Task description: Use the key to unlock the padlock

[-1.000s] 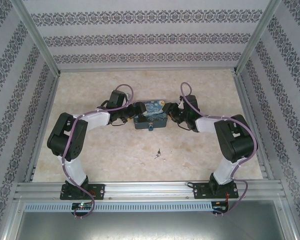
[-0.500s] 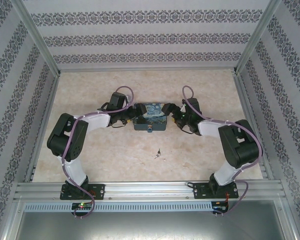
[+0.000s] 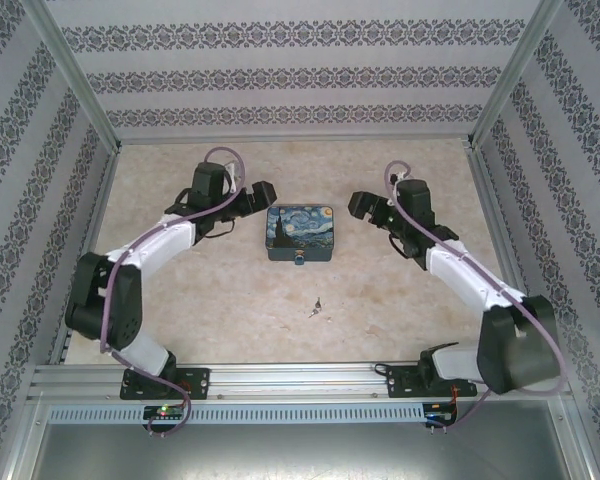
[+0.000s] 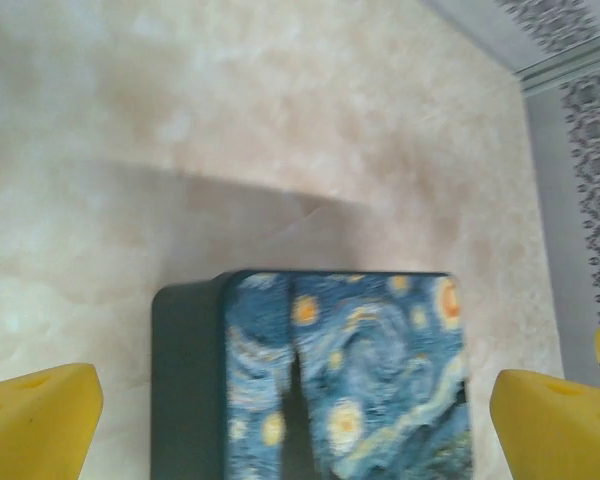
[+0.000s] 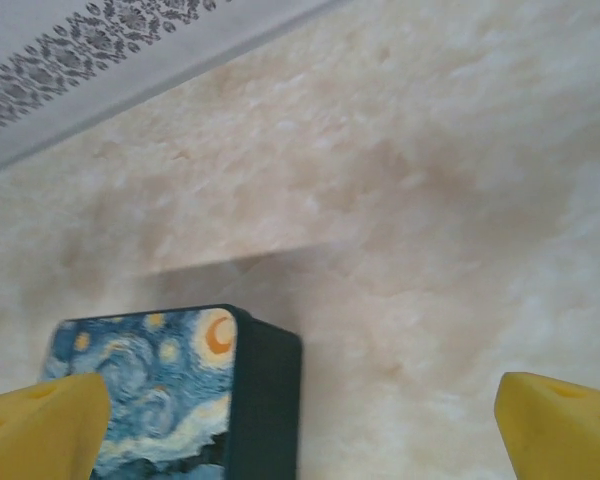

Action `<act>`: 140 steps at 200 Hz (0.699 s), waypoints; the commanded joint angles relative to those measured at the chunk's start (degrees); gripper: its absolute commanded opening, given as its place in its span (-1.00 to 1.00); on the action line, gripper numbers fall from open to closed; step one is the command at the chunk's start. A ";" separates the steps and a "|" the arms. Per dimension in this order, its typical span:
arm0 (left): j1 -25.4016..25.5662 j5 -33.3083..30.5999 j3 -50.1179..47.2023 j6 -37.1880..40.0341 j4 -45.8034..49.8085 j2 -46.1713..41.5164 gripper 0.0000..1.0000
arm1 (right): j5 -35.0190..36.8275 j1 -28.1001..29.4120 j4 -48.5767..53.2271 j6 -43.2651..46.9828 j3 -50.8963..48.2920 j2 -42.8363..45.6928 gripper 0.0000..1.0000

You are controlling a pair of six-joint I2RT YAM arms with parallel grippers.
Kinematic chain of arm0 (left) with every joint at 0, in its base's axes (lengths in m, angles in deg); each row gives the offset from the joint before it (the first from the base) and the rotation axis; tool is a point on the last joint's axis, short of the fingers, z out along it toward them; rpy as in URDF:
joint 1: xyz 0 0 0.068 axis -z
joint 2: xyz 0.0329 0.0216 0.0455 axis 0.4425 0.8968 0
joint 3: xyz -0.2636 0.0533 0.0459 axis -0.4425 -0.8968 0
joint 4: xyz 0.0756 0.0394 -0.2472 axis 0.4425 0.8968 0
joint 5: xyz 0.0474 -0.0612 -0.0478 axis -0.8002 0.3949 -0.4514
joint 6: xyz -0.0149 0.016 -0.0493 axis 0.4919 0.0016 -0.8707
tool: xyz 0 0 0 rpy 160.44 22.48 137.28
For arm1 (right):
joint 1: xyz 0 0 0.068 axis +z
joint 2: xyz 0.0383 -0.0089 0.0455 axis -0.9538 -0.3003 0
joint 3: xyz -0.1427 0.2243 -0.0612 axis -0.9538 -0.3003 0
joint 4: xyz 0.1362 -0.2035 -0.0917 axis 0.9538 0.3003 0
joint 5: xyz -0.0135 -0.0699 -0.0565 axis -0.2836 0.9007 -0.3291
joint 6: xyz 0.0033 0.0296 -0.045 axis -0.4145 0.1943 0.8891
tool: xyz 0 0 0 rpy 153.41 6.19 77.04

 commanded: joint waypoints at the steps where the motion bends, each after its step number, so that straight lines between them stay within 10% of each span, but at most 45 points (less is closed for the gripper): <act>1: -0.08 -2.99 1.67 5.34 5.42 -3.67 0.99 | 18.63 4.59 7.73 15.17 1.08 4.89 0.96; 44: -0.05 -8.20 0.26 8.01 7.79 -9.74 0.99 | 35.99 7.60 7.56 12.02 -3.73 14.61 0.96; 96: -0.05 -17.54 -5.46 7.75 9.20 -18.46 0.99 | 10.53 6.58 11.28 6.87 -7.48 21.28 0.97; 140: -0.60 -20.63 -10.67 5.12 10.00 -24.93 0.99 | 5.81 15.76 14.75 -2.32 -9.80 18.09 0.64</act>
